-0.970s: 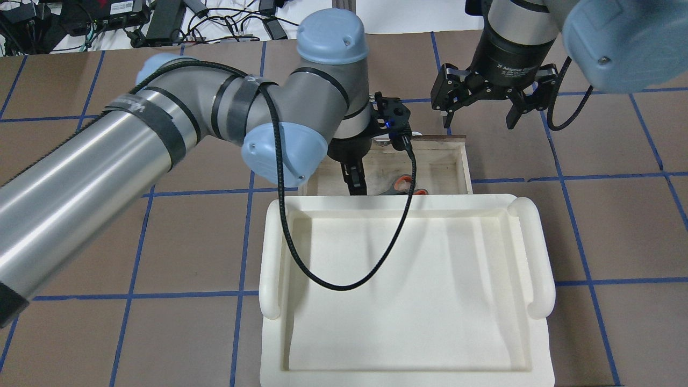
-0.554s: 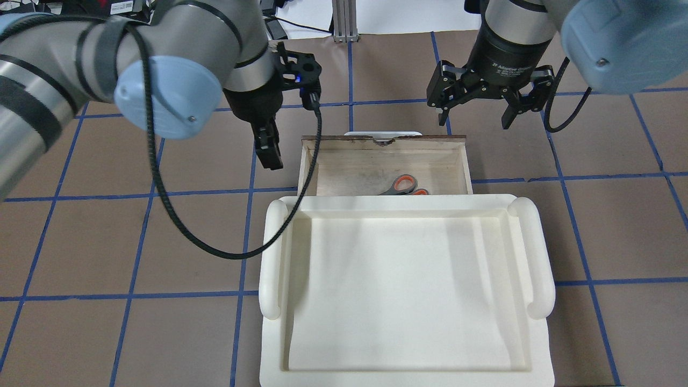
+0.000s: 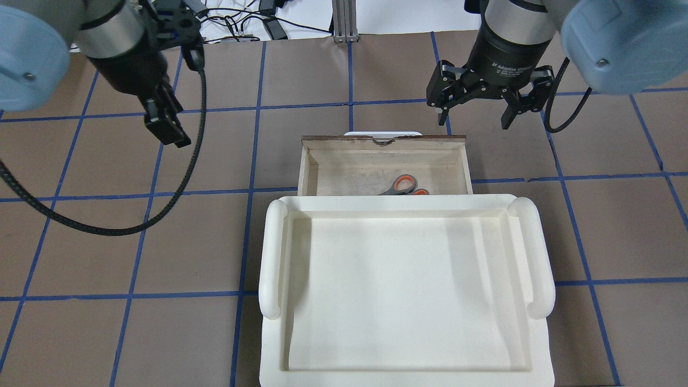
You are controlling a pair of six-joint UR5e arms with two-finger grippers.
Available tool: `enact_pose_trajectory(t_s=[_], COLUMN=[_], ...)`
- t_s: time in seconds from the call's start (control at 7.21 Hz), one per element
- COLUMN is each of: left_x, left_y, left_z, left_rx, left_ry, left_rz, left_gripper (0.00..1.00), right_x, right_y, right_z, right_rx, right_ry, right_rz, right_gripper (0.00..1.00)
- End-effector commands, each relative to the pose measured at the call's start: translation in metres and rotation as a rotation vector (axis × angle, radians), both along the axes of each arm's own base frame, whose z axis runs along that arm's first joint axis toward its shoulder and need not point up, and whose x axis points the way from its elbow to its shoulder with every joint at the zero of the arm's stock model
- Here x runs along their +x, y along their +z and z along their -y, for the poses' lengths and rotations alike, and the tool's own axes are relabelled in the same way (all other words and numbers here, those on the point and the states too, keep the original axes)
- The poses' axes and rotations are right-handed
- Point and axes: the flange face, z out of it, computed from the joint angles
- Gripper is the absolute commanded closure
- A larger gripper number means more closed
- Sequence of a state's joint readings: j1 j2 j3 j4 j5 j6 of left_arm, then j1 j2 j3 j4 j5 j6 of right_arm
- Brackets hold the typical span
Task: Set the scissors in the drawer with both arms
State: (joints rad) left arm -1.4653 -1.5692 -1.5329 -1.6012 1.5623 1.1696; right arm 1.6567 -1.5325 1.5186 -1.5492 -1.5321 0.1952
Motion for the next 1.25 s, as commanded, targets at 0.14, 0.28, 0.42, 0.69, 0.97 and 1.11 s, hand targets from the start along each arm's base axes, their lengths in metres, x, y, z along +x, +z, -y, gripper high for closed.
enact_pose_trajectory(t_s=[0.14, 0.28, 0.42, 0.69, 0.97, 1.11], left_x=[-0.035, -0.038, -0.038, -0.036, -0.036, -0.034], left_y=[0.009, 0.012, 0.018, 0.019, 0.020, 0.020], left_z=[-0.010, -0.012, -0.015, -0.017, -0.017, -0.018], left_rx=[0.004, -0.002, -0.010, -0.008, -0.011, -0.024], left_ry=[0.478, 0.711, 0.904, 1.070, 1.068, 1.066], left_rz=[-0.077, -0.085, -0.092, -0.092, -0.094, -0.070], left_gripper=[0.10, 0.01, 0.00, 0.00, 0.00, 0.00], right_x=[0.001, 0.000, 0.000, 0.000, 0.000, 0.000], right_y=[0.004, 0.003, 0.002, 0.002, 0.002, 0.002], right_z=[0.002, 0.002, 0.002, 0.002, 0.001, 0.002], right_rx=[-0.033, -0.029, -0.022, -0.025, -0.020, -0.022], right_ry=[-0.001, -0.001, -0.001, -0.001, 0.003, 0.000], right_rz=[-0.004, -0.013, -0.018, -0.017, -0.019, -0.018], right_gripper=[0.00, 0.00, 0.00, 0.00, 0.00, 0.00])
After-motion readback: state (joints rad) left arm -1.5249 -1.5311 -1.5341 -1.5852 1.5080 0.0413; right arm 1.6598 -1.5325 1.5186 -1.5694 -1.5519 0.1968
